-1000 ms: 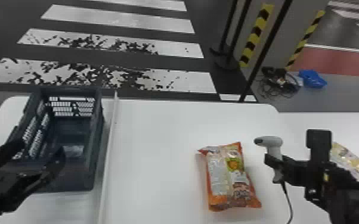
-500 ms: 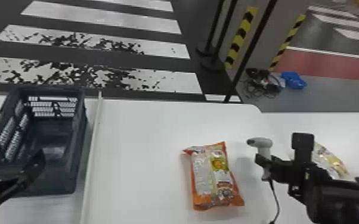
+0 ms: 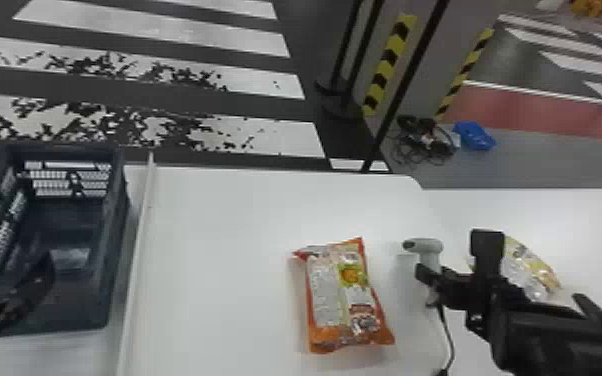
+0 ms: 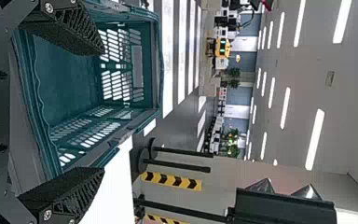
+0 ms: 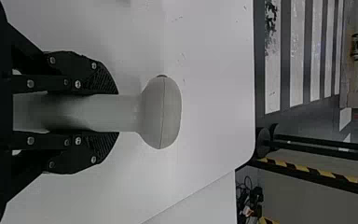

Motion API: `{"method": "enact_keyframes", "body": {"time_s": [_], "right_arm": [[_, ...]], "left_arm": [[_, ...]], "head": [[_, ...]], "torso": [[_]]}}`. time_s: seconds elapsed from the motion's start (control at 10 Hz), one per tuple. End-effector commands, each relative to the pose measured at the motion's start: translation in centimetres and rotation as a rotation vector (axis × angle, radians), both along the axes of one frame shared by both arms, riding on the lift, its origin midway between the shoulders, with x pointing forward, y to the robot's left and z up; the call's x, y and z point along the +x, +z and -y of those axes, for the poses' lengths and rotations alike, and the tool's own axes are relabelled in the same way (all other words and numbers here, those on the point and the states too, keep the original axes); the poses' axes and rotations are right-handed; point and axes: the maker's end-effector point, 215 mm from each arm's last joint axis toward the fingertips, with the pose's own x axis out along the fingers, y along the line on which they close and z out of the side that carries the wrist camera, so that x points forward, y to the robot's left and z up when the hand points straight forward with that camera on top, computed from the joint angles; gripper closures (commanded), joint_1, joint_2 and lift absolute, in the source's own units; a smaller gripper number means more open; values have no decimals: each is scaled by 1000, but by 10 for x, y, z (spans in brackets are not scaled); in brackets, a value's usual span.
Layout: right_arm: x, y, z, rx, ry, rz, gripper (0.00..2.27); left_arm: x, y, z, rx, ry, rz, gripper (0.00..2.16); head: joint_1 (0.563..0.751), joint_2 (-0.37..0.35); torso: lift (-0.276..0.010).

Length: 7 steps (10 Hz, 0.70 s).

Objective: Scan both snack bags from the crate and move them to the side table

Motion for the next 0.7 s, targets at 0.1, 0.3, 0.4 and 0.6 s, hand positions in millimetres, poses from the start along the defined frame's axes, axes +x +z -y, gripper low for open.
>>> {"method": "enact_keyframes", "body": {"time_s": [0.1,0.3,0.4,0.6], "right_arm": [[2,-5,4,3,-8,-2,2240],[0,-9,7,5,-12,-11,2240],[-1,-12,7,8,-15,-16,2240],[-2,-13,7,11,-17,-18,2233]], "left_arm": [[0,-1,0,1,1,-1,113],[0,0,0,-1,1,1,117],[0,-1,0,0,1,-1,117],[0,-1,0,0,1,-1,117]], "head": [[695,-303],[695,-305],[695,-308],[695,-310]], "torso": [[-99],[-99],[-99],[-99]]}}
